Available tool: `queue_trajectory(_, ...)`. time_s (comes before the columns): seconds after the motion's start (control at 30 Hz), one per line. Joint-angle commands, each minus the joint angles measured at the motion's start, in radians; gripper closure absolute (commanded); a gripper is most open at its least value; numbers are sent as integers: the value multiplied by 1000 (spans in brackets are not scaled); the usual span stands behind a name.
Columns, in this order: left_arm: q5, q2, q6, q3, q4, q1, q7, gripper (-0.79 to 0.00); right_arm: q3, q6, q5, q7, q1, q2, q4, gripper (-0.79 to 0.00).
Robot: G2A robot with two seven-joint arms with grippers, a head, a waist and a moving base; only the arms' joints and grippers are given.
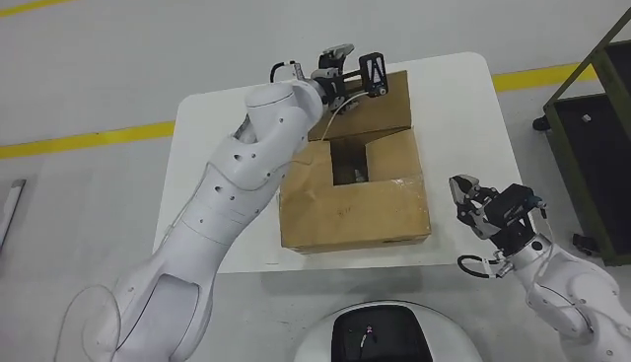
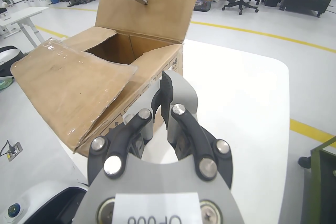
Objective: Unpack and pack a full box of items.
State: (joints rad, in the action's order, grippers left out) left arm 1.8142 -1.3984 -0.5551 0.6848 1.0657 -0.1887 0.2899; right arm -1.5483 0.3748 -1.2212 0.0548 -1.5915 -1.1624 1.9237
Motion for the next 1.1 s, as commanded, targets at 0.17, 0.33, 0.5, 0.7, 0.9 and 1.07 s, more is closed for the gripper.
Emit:
queue_trajectory(0.17,3,-38,20,-48,-105,23,-28,-785,-7,-4,2,1,4,0,2,0)
queue_trajectory(0.33,8,-56,28,-60,-139,27,-32,-785,-9,-4,3,2,3,1,2,0)
queue_trajectory(0.5,8,-65,35,-53,-147,29,-35,-785,-10,-5,4,0,6,1,6,0)
queue_trajectory(0.7,-34,-49,57,19,-50,-16,-16,-785,-44,-20,61,12,9,1,16,0)
queue_trajectory(0.9,-207,-7,18,175,159,-171,66,-785,-102,34,147,8,29,5,21,0)
queue_trajectory(1.07,-275,39,3,318,415,-370,203,-785,-143,103,173,-5,47,12,-2,0)
